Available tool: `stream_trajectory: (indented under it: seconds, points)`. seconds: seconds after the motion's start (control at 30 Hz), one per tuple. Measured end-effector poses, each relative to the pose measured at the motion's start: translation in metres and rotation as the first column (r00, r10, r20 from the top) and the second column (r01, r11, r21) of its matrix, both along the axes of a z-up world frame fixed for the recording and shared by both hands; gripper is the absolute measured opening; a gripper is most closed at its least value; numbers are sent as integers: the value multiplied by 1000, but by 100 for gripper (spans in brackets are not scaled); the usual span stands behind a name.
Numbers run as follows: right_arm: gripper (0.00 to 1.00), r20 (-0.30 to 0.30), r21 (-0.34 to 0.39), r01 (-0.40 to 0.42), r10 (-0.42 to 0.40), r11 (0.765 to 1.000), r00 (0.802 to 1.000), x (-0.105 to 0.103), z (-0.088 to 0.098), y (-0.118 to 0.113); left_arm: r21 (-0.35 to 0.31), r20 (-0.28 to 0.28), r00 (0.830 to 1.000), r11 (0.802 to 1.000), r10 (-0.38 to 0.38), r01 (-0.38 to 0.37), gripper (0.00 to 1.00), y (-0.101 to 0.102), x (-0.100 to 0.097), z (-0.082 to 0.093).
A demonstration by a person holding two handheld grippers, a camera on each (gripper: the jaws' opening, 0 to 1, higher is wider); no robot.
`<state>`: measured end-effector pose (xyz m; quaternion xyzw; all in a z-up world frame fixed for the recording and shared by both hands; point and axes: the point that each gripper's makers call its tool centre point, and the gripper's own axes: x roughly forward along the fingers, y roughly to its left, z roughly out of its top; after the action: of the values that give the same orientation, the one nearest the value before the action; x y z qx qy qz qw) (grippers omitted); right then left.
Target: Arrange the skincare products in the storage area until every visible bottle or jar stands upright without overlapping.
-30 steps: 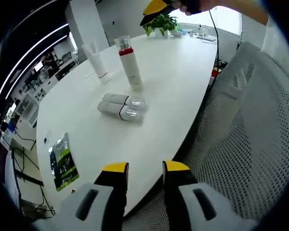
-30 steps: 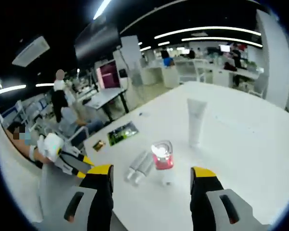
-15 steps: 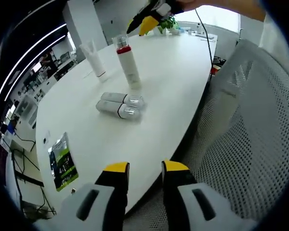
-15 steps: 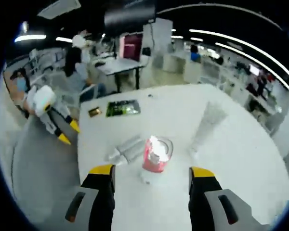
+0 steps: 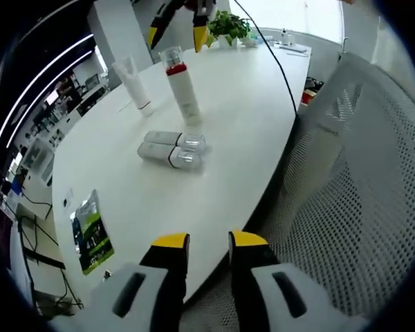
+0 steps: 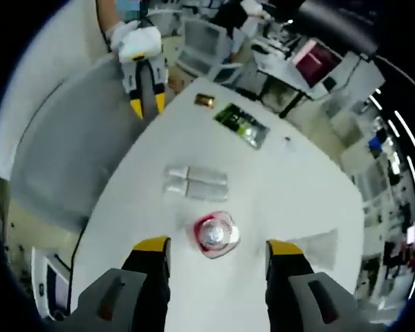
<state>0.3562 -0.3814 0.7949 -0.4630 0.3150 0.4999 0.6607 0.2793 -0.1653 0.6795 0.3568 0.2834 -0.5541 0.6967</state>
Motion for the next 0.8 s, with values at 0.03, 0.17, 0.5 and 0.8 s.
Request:
stream_trajectory:
  seconds: [0.03, 0.17, 0.5, 0.8]
  points:
    - [51, -48, 22, -18, 19, 1000, 999, -5, 1, 8, 1, 1, 1000, 1000, -1, 1, 18, 0, 0, 0]
    - [53, -92, -91, -116, 108, 989, 990, -8, -14, 6, 5, 4, 1000, 1000, 3, -3, 18, 1, 1, 0]
    - [35, -148, -211, -196, 167, 958, 975, -4, -39, -6, 21, 8, 1000, 1000, -2, 2, 16, 3, 0, -1]
    - [25, -177, -108, 66, -84, 992, 981, 4, -35, -8, 16, 6, 1000, 1000, -3, 3, 15, 2, 0, -1]
